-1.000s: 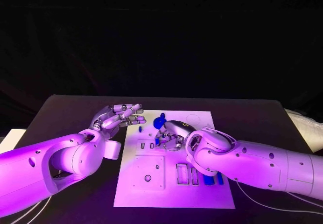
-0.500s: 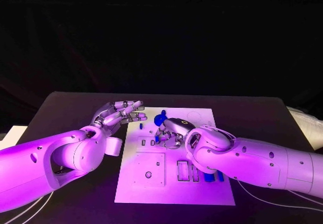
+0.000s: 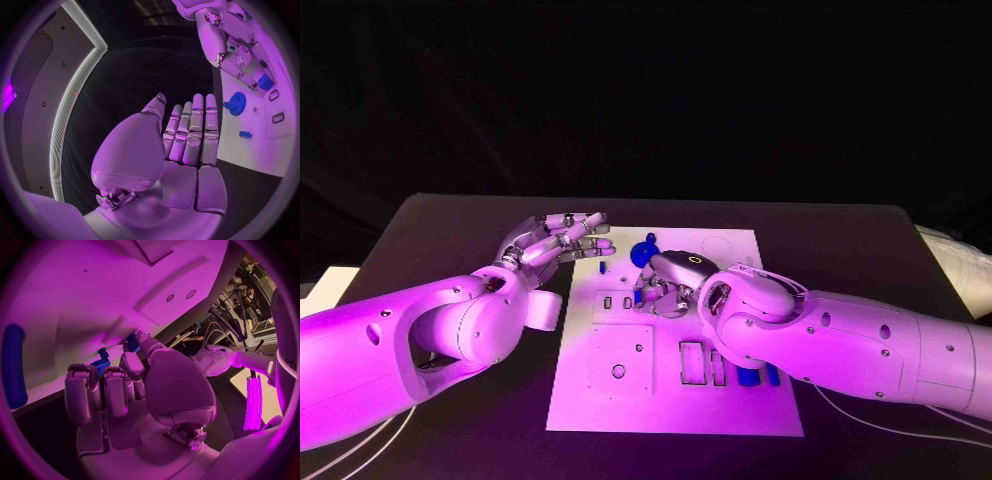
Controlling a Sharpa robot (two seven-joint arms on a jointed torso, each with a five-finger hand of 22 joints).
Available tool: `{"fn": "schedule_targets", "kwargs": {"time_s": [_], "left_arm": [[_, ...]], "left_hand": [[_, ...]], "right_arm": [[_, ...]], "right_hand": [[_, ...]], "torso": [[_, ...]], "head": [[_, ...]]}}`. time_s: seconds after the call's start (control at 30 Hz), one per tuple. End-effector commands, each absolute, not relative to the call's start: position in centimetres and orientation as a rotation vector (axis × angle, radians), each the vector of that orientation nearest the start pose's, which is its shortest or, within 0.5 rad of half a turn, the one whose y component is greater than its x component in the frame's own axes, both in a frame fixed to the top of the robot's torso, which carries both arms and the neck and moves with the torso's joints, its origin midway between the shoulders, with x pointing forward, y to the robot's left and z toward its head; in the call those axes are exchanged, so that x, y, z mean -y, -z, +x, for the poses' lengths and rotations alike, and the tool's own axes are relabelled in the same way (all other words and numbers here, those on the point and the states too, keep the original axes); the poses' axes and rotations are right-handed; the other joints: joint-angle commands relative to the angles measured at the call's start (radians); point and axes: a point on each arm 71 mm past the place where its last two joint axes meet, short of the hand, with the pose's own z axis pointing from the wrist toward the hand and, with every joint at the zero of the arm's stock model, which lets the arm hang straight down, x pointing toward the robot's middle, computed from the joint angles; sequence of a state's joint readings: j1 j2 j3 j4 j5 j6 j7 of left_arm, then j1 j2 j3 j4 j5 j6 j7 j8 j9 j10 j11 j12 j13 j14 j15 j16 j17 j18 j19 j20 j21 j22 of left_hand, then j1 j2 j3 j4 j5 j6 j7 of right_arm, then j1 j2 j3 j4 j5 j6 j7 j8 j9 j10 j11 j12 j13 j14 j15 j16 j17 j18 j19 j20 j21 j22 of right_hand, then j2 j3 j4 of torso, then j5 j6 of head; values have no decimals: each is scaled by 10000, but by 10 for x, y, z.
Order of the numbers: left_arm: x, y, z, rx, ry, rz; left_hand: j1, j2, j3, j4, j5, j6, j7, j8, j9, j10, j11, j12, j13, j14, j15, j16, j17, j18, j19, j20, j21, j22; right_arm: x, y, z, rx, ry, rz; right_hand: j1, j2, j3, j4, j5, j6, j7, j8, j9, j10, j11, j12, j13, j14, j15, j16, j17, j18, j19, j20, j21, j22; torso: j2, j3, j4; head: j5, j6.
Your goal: Assemble the parts on the task board
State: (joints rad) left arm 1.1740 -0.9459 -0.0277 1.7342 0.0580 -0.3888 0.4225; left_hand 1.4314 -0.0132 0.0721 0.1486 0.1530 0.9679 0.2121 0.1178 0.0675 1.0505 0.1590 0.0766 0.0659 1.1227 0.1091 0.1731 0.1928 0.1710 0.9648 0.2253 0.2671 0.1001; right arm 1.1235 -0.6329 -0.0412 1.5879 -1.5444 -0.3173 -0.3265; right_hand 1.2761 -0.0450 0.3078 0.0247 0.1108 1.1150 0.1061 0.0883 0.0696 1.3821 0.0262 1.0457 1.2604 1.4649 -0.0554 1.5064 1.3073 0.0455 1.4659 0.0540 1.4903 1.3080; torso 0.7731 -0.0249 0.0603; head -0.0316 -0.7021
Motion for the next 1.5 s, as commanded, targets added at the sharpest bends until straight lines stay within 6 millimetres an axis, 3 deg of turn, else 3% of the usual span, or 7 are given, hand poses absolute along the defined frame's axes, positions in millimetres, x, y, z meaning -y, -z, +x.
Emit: {"fn": "schedule_targets", "kwargs": {"time_s": [0.03,0.53,0.77,1.13,1.23,1.33,1.5], "left_arm": [[-201,168,447,-13918,16255,-11831],[-201,168,447,-13921,16253,-11834],[-201,168,447,-13922,16245,-11838],[-202,169,448,-13999,16142,-11812],[-203,170,449,-14278,15891,-11447],[-203,173,451,-14884,15386,-11067],[-205,183,452,-16751,13622,-10009]], "left_hand": [[20,87,-5,-47,-48,14,33,-53,-3,35,51,-59,10,49,48,-39,14,126,47,-11,-42,-12],[20,87,-5,-47,-48,14,33,-53,-3,35,51,-59,10,49,48,-39,14,126,47,-11,-42,-12],[20,87,-5,-47,-48,14,33,-53,-3,35,51,-59,10,49,48,-39,14,126,47,-11,-42,-12],[36,107,7,-73,-49,15,31,-69,-4,38,49,-76,8,58,46,-64,36,126,57,-14,-53,-23],[32,131,12,-130,-51,50,10,-98,0,70,8,-96,9,538,-74,124,237,154,429,-136,134,43],[-29,125,-16,-145,-59,111,-62,-118,6,390,-141,11,65,1410,-331,618,613,138,1074,-388,532,217],[-338,73,-127,69,-111,352,-408,-75,34,1903,-676,731,445,3415,-923,2801,1964,144,2631,-972,1787,852]], "right_arm": [[87,220,445,-17885,-6551,-2433],[87,219,444,-17776,-6499,-2507],[86,214,444,-17131,-6856,-2051],[89,194,431,-14969,-8361,-1049],[92,184,425,-14567,-9027,-1072],[98,173,421,-14529,-9768,-1197],[117,156,419,-15398,-10858,-943]], "right_hand": [[-65,-129,-45,-14,9,-66,71,-71,0,-100,-1,-103,-40,809,96,-30,1427,-48,147,58,-51,714],[-551,-618,-549,157,293,-585,219,-256,-47,-486,143,-979,-547,817,222,-6,1499,-32,109,173,-103,636],[-975,-886,-1297,517,365,-1196,332,-248,-54,-896,265,-1665,-1014,812,325,-12,1513,-10,53,266,-168,528],[-787,-782,-2265,884,540,-1269,351,-174,-25,-978,288,-1562,-1110,808,352,-33,1511,8,28,306,-215,456],[-719,-749,-2326,891,551,-1265,349,-172,-25,-896,284,-1367,-1009,815,349,-17,1539,4,41,304,-206,476],[-626,-678,-2397,898,498,-1262,348,-172,-26,-857,283,-1252,-960,813,348,-26,1527,5,40,302,-209,471],[-357,-503,-2536,859,238,-1485,408,-252,-54,-901,325,-1217,-976,787,376,-98,1428,23,-10,317,-265,373]], "torso": [[-1,4,-6],[-3,-11,1],[-5,-9,8],[-10,3,-9],[-24,14,-21],[-51,20,-13],[-131,58,-39]], "head": [[-12,-13],[-27,-16],[-29,-10],[-13,20],[2,44],[7,57],[57,49]]}}
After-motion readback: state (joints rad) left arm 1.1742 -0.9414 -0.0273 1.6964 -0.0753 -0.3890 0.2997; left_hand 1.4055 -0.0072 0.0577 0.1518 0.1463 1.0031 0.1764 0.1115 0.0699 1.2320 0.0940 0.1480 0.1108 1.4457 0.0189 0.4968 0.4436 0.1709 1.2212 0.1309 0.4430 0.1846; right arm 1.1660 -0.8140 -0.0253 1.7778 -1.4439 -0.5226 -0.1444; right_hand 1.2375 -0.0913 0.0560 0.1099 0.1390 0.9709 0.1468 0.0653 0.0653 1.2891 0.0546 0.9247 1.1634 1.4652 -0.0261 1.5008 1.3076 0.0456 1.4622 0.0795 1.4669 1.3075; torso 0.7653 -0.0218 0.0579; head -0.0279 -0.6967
